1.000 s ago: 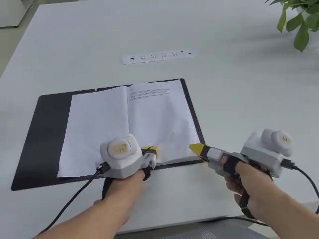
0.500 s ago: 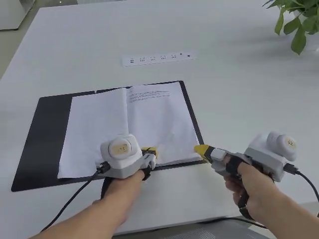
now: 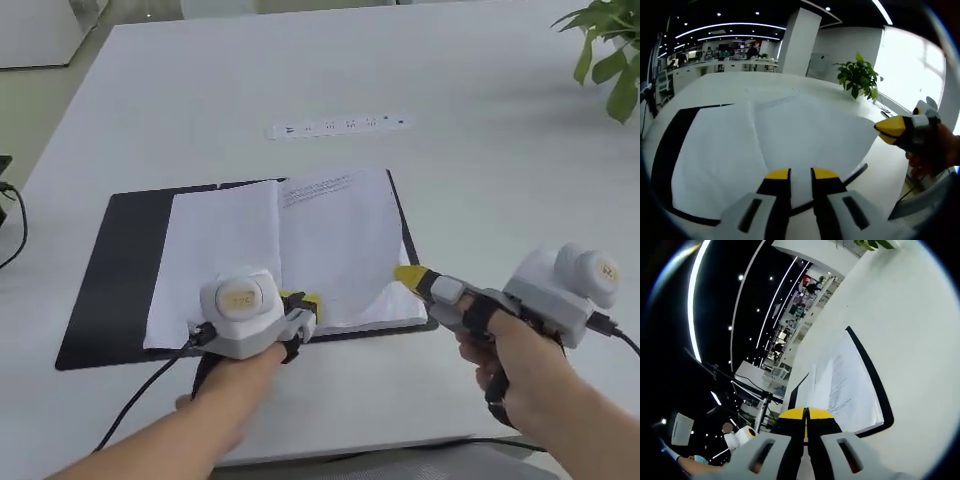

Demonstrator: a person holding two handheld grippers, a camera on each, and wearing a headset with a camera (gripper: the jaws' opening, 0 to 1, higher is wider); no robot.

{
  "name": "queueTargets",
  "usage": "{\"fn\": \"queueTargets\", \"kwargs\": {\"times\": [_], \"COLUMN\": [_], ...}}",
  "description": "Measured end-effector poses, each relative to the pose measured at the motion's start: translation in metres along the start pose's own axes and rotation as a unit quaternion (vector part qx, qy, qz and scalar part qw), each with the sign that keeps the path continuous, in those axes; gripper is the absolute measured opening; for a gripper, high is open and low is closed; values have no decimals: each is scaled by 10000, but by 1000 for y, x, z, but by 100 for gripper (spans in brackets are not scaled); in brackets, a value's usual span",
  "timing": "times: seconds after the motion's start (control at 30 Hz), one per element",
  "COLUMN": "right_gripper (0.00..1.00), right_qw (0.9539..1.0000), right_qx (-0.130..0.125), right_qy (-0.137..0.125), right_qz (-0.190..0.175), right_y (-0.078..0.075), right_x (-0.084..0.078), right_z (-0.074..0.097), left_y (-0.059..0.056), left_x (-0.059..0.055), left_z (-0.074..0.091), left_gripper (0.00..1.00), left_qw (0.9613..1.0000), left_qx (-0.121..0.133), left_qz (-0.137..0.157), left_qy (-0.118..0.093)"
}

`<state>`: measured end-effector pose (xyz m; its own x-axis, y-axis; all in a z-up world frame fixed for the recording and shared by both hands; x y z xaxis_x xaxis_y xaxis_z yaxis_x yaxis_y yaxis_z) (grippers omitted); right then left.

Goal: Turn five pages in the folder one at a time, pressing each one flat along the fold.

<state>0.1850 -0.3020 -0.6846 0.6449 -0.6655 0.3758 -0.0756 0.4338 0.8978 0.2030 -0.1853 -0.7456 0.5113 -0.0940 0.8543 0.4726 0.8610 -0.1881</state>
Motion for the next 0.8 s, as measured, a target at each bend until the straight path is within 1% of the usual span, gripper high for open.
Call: {"fn": "queueTargets", "kwargs": {"times": [0.07,0.1,0.13,0.17,0.2,0.23,0.3,0.37,0.43,0.47,0.53,0.6,0.67,0.8], "right_gripper": [0,0,0,0,0,0,0,0,0,0,0,0,0,0], "right_qw": [10000,9999,9998,9997,9996,9994,9990,9984,9974,9970,9960,9946,9938,9914], "right_qx": [64,137,150,195,240,289,368,460,542,561,616,622,658,673], "right_qy": [8,0,5,15,12,27,66,140,212,254,332,434,502,664], "right_qz": [56,82,86,119,147,165,231,311,419,479,553,708,737,906], "right_y": [8,17,19,26,31,39,50,64,76,80,88,94,100,109], "right_x": [-1,-4,-4,-8,-9,-13,-18,-27,-34,-37,-44,-51,-58,-71], "right_z": [-2,-3,-4,-6,-7,-9,-12,-18,-24,-27,-34,-41,-48,-60], "left_y": [5,8,9,12,15,17,21,28,34,36,42,47,51,59], "left_x": [1,2,3,4,4,5,6,8,7,7,8,9,11,18], "left_z": [8,11,15,20,24,28,34,44,53,56,65,74,82,102], "left_gripper": [15,16,17,18,19,19,20,23,24,24,25,26,27,30], "left_qw": [9999,9999,9999,9998,9996,9994,9993,9991,9988,9986,9982,9977,9974,9961], "left_qx": [24,30,33,41,45,52,52,79,81,92,104,132,139,160], "left_qz": [-101,-124,-146,-192,-284,-318,-364,-404,-470,-511,-573,-635,-682,-819], "left_qy": [-27,-37,-46,-59,-70,-94,-107,-131,-129,-116,-171,-173,-203,-302]}}
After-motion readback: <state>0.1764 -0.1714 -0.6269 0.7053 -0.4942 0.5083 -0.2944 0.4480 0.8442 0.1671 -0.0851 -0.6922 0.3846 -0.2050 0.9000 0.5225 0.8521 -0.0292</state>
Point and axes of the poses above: the centre of the closed fingertips' face, and the gripper's own axes: z roughly backward along the fingers, y roughly to its left, x roughly out of its top, the point moved 1 cm from there along z, roughly backward along the fingers, and after that the axes turned 5 degrees about -z, right-handed, at the moved point
